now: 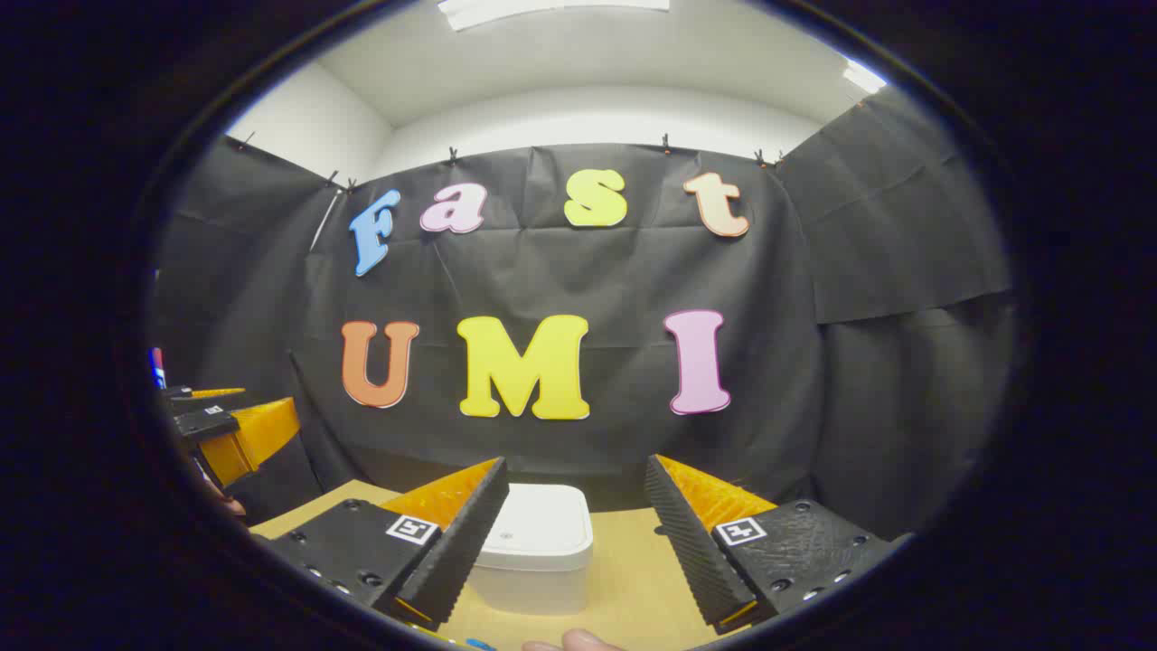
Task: Press the lid of the desktop garbage bin to open it, pick up the crumpled paper on the desktop and throw it into the bin, then pick up the pop can on the desktop and drop it into the bin, and finally close the garbage bin lid.
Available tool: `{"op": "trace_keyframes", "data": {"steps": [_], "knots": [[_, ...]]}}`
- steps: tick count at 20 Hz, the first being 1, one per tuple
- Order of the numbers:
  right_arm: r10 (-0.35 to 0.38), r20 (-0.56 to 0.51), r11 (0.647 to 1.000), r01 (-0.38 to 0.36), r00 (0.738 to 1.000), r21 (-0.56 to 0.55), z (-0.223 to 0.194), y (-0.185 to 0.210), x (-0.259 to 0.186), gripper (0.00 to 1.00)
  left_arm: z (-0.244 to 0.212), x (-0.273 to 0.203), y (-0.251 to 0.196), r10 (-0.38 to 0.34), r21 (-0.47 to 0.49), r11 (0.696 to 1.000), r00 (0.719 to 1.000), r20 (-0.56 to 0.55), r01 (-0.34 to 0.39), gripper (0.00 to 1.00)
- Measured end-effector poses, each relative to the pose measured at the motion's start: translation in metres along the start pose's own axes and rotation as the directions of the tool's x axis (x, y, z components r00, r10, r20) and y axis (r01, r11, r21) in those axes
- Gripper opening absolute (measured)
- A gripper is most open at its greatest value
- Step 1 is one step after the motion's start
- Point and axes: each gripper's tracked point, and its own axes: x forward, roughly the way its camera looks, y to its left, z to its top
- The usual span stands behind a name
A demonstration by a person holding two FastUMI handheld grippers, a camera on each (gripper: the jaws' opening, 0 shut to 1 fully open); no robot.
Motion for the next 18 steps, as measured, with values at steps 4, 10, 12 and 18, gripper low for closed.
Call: {"op": "trace_keyframes", "data": {"steps": [4, 10, 12, 18], "knots": [[0.001, -0.018, 1.0, -0.001, 1.0, 0.004, -0.006, 0.004, 0.002, 0.95, -0.001, -0.001, 0.002, -0.001, 0.006, 1.0, 1.0, 0.0, 0.001, 0.97], [0.014, -0.041, 1.0, -0.014, 0.999, 0.0, -0.013, 0.008, 0.0, 0.95, -0.004, -0.002, 0.006, 0.007, -0.003, 1.0, 1.0, -0.006, -0.007, 0.97], [0.012, -0.045, 1.0, -0.013, 0.999, -0.001, -0.014, 0.008, 0.001, 0.95, -0.004, -0.003, 0.006, 0.002, -0.006, 1.0, 1.0, -0.008, -0.002, 0.97], [0.015, -0.057, 1.0, -0.015, 0.998, 0.0, -0.016, 0.01, 0.001, 0.93, -0.01, -0.001, 0.003, -0.013, 0.0, 1.0, 1.0, -0.021, 0.013, 0.97]]}}
